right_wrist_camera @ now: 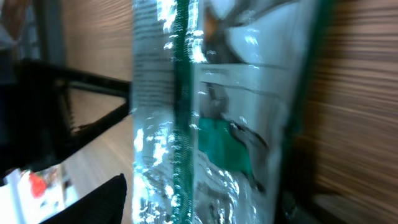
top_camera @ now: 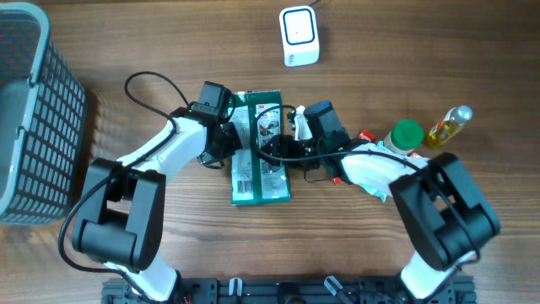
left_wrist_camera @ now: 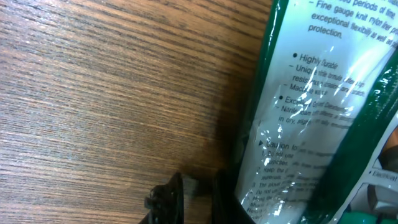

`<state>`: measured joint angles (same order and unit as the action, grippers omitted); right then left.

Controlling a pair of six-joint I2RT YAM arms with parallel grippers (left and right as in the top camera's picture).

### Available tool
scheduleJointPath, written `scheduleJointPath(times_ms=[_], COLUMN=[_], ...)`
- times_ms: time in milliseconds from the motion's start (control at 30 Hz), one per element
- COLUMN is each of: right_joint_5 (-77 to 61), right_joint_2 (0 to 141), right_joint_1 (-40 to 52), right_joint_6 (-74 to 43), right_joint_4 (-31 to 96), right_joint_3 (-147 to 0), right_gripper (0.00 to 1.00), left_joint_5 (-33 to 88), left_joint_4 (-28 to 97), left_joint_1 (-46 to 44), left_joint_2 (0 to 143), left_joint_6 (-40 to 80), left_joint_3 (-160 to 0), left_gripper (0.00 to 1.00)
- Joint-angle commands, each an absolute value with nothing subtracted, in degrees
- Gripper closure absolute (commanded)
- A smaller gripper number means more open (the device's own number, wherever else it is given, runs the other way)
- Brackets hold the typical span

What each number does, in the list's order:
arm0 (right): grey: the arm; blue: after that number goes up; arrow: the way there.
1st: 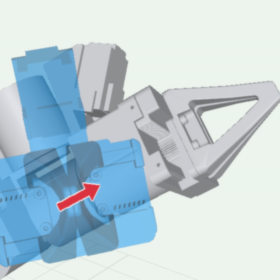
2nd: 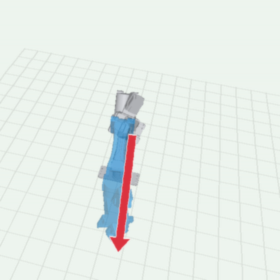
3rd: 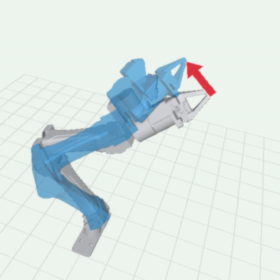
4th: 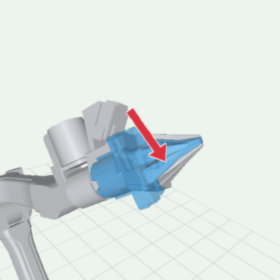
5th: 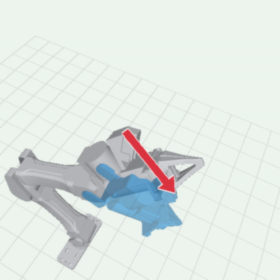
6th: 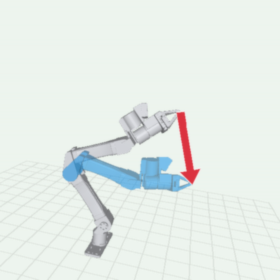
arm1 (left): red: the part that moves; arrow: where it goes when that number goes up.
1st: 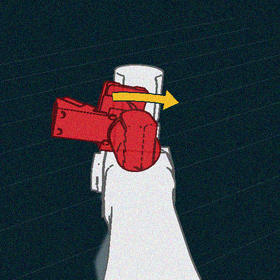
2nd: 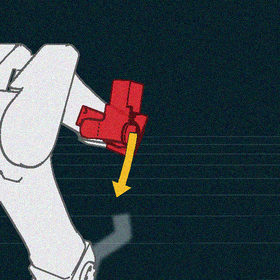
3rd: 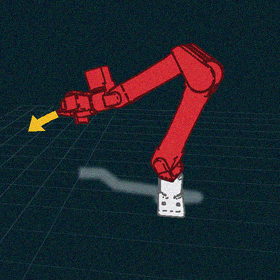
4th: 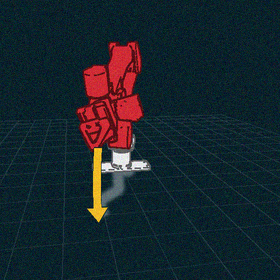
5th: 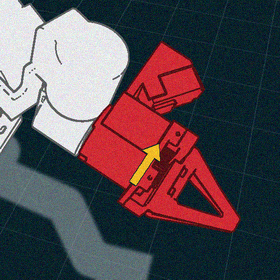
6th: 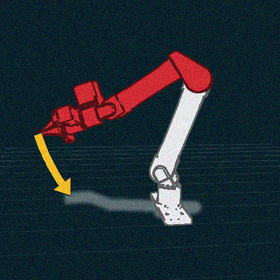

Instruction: Scan the item barcode

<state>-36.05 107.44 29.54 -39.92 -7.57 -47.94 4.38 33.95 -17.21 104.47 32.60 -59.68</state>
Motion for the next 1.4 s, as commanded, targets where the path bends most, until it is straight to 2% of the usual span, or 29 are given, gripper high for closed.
scheduleJointPath(times_ms=[0, 100, 200, 233, 333, 367, 433, 533, 667, 733, 800, 833, 867, 900, 933, 1133, 1367], right_joint_5=[-45.3, -46.46, -46.37, -46.3, -44.31, -43.68, -43.31, -43.31, -43.33, -43.31, -43.38, -43.68, -43.79, -43.81, -43.83, -38.5, -14.96], right_joint_2=[115.44, 115.9, 115.9, 115.9, 115.9, 115.9, 115.9, 115.9, 115.9, 115.9, 115.9, 115.9, 115.87, 115.57, 115.13, 101.21, 79.59], right_joint_1=[30.04, 30.06, 30.06, 30.06, 30.04, 30.04, 30.04, 30.04, 30.04, 30.04, 30.04, 30.04, 30.04, 30.04, 30.04, 30.04, 30.04], right_joint_6=[-41.04, -40.95, -40.84, -40.45, -40.42, -40.45, -39.42, -38.74, -39.16, -39.0, -36.99, -35.44, -35.31, -35.99, -36.18, -29.21, 0.95], right_joint_4=[-12.51, -16.05, -17.56, -17.78, -17.85, -17.82, -17.72, -17.5, -16.95, -16.97, -17.32, -17.3, -17.12, -16.62, -16.45, -14.26, 12.56], right_joint_3=[-46.26, -46.26, -46.26, -46.26, -46.26, -46.26, -46.26, -46.26, -46.26, -46.26, -46.26, -46.26, -46.26, -46.26, -46.26, -47.66, -58.85], right_gripper=[0.39, 0.51, 0.53, 0.58, 0.89, 0.92, 0.96, 0.95, 0.87, 0.96, 0.96, 0.96, 0.96, 0.96, 0.96, 0.95, 0.96], left_joint_5=[5.26, 5.26, 5.06, 5.06, 4.67, 3.79, -0.75, -8.4, -16.03, -14.94, -11.2, -9.3, -8.49, -8.34, -8.34, -8.38, -8.38], left_joint_4=[33.74, 33.71, 33.39, 33.32, 33.04, 32.97, 33.15, 33.12, 31.35, 27.62, 24.38, 23.14, 22.48, 21.98, 21.82, 22.24, 22.24], left_joint_1=[-17.65, -17.65, -17.65, -17.65, -17.63, -17.63, -17.23, -15.9, -12.38, -10.59, -9.93, -9.8, -9.78, -9.78, -9.78, -9.78, -9.78], left_joint_2=[106.69, 106.69, 106.69, 106.69, 106.69, 106.69, 106.61, 105.93, 104.05, 103.81, 103.81, 103.81, 103.81, 103.81, 103.81, 103.83, 103.83], left_joint_6=[31.73, 31.7, 31.73, 31.73, 31.7, 31.7, 31.68, 31.7, 31.48, 24.05, 15.68, 12.82, 12.14, 12.32, 12.43, 12.38, 12.38], left_joint_3=[-59.24, -59.24, -59.24, -59.24, -59.24, -59.24, -59.27, -59.27, -59.27, -59.27, -59.27, -59.27, -59.27, -59.27, -59.27, -59.27, -59.27], left_gripper=[0.91, 0.91, 0.91, 0.9, 0.88, 0.87, 0.96, 0.96, 0.96, 0.93, 0.9, 0.84, 0.64, 0.13, 0.0, 0.0, 0.0])
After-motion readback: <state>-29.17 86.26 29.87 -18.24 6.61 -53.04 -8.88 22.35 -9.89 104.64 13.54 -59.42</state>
